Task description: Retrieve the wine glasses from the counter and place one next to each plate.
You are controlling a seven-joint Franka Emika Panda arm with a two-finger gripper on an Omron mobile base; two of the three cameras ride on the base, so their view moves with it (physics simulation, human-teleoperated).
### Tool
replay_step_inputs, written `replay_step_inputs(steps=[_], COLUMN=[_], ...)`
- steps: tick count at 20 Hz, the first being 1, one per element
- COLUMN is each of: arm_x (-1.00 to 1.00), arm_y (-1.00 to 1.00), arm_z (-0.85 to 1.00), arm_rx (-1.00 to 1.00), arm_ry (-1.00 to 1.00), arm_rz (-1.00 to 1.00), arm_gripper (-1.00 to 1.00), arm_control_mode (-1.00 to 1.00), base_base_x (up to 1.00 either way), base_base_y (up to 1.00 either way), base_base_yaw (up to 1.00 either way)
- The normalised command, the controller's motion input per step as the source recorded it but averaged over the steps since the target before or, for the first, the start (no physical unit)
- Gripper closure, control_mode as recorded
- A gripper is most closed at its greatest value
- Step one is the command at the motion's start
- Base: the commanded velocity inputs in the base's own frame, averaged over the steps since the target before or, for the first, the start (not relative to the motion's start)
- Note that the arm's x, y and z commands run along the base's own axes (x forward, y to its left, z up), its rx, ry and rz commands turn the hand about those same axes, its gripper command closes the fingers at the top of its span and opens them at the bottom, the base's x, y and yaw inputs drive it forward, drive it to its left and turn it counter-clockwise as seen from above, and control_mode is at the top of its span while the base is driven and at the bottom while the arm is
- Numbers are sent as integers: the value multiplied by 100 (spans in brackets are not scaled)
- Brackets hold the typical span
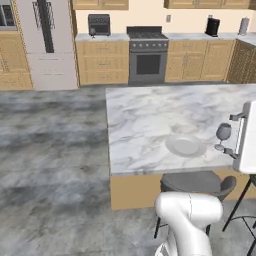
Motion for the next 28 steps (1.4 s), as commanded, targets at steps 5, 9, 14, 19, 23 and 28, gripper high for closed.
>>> replay_step_inputs(steps=[5,9,14,19,23,28], arm_x=[0,0,0,0,0,0], arm_y=[0,0,0,0,0,0], arm_z=[0,0,0,0,0,0], arm_rx=[0,0,0,0,0,0], arm_ry=[0,0,0,0,0,0], arm_rz=[0,0,0,0,0,0], arm_gripper=[-100,-100,-100,-100,-100,-100], arm_control_mode=[100,100,100,100,100,100], base_base_x=[-22,-15,-4,78,100,100], base_base_y=[100,100,100,100,100,100], base_base_yaw=[9,5,2,-10,-21,-28])
